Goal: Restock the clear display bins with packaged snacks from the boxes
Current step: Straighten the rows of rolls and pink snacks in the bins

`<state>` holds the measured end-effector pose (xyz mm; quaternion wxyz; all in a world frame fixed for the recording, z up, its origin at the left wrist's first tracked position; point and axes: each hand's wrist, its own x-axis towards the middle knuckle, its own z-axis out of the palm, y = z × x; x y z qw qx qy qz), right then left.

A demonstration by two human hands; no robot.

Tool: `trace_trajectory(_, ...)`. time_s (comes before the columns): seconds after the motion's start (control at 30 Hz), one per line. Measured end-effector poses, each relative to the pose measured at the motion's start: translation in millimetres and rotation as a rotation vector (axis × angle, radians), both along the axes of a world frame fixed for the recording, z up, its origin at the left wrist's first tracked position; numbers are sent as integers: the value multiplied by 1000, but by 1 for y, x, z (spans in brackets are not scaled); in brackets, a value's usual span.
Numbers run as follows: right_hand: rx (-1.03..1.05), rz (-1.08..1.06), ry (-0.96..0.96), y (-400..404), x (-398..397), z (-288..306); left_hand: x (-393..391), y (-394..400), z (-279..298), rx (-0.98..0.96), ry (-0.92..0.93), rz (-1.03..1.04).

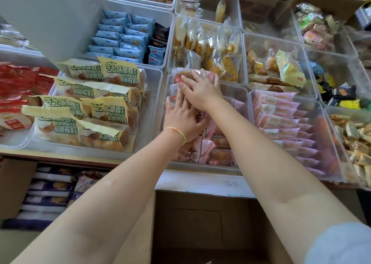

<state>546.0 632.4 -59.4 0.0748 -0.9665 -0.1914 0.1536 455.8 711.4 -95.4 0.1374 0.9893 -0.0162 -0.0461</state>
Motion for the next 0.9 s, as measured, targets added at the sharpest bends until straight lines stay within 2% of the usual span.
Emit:
trace_trajectory(0.1,131,-33,52,-3,3,12,4,1,-1,42,20,-30)
trace_trajectory(0.27,476,-263,-183,-45,-42,22,3,2,11,69,73,-70)
trace_trajectory(0.37,469,-409,-98,-65,-78,16,-9,9,23,59,0,-106)
trace_trajectory(0.5,480,-409,-21,-63,-106,11,-43,28,25,-19,-134,-28)
trace_trajectory(0.6,490,-427,85,-57,-111,9,-59,48,19,-85,-75,92)
trace_trajectory(0.67,546,-528,152,-53,-109,8,-62,54,18,-263,-20,154)
trace_trajectory(0.77,734,-742,230,-48,-97,10,-52,52,27,-742,55,395)
trace_trajectory(0.83,750,-771,306,-47,-89,13,-40,50,37,-873,141,513)
trace_trajectory(0.9,753,-774,343,-45,-88,12,-34,51,40,-893,183,525)
